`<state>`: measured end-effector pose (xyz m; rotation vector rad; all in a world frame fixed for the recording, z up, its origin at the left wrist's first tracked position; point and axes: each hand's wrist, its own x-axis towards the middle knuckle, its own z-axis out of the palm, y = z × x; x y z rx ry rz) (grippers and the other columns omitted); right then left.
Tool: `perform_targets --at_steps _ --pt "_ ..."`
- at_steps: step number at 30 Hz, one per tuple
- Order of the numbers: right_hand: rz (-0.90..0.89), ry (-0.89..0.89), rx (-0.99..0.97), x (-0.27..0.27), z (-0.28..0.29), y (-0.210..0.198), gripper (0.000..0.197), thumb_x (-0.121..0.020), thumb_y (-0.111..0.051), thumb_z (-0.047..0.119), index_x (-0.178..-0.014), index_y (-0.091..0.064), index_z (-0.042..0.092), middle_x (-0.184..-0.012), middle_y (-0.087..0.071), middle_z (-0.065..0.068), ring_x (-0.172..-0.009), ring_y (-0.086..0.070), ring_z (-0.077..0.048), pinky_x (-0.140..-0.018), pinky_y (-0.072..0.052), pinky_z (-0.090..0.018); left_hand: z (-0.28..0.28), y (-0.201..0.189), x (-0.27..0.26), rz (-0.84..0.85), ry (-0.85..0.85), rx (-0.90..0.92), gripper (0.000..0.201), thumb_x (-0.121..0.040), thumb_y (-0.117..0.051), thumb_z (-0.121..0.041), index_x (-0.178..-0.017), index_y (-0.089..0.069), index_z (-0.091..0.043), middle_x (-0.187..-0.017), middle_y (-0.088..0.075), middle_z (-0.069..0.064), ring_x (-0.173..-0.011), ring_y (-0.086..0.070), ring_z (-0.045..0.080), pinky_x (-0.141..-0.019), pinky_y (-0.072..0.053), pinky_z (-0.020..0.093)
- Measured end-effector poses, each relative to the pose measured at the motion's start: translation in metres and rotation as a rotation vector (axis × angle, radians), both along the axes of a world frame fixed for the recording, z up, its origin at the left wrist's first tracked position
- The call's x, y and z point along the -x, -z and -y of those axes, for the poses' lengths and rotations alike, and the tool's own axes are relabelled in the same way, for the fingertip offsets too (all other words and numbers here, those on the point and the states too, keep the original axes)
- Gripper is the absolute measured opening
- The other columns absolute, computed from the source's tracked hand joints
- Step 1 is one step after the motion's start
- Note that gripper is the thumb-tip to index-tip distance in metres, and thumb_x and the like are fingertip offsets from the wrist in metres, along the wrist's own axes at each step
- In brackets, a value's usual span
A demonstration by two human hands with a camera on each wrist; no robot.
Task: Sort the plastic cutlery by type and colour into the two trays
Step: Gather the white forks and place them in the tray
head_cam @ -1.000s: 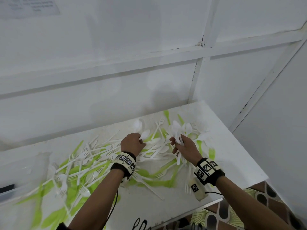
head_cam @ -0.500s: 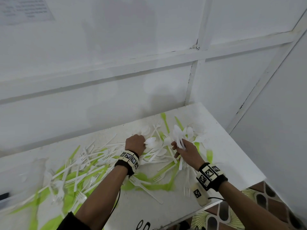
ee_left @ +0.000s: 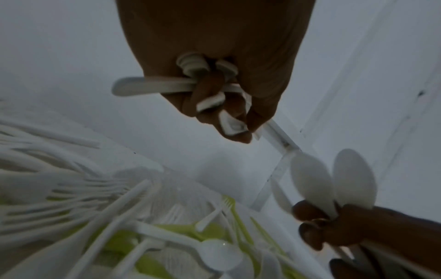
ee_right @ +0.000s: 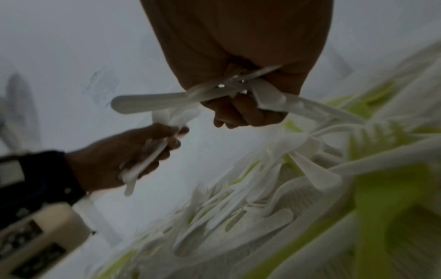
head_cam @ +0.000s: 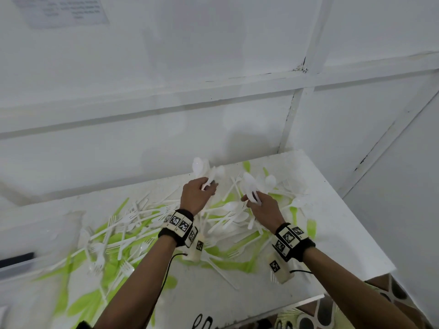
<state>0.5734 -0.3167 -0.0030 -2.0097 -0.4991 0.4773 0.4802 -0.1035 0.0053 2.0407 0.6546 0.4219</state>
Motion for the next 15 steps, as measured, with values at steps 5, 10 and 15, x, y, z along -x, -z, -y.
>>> perform_targets --at_steps 5,10,15 --pt "0.218 -0.186 0.221 0.001 -0.042 0.010 0.029 -0.086 -0.068 0.013 -0.105 -0.069 -0.009 -0.105 -0.072 -0.023 -0.100 -0.065 -0.038 -0.089 -0.049 -0.045 -0.006 -0.016 0.023 0.145 -0.001 0.220 0.007 -0.089 -0.077 -0.016 -0.095 -0.074 -0.017 -0.073 -0.076 0.005 -0.050 -0.056 0.017 -0.058 -0.051 0.026" --pt "0.323 -0.374 0.449 0.006 -0.073 0.027 0.047 -0.089 -0.067 0.021 -0.135 -0.064 0.012 -0.133 -0.061 -0.017 -0.126 -0.055 -0.034 -0.105 -0.044 -0.037 -0.019 -0.005 0.052 0.130 0.023 0.248 0.022 -0.090 -0.076 -0.014 -0.087 -0.062 0.002 -0.074 -0.073 0.010 -0.054 -0.053 0.023 -0.051 -0.044 0.028" --pt "0.476 -0.475 0.572 0.013 -0.087 0.033 0.028 -0.086 -0.064 0.011 -0.114 -0.066 0.013 -0.116 -0.059 -0.014 -0.108 -0.062 -0.036 -0.087 -0.049 -0.035 -0.018 0.019 0.078 0.097 0.030 0.192 0.015 -0.102 -0.058 -0.013 -0.096 -0.071 -0.014 -0.083 -0.075 -0.006 -0.079 -0.067 0.011 -0.067 -0.048 0.021"
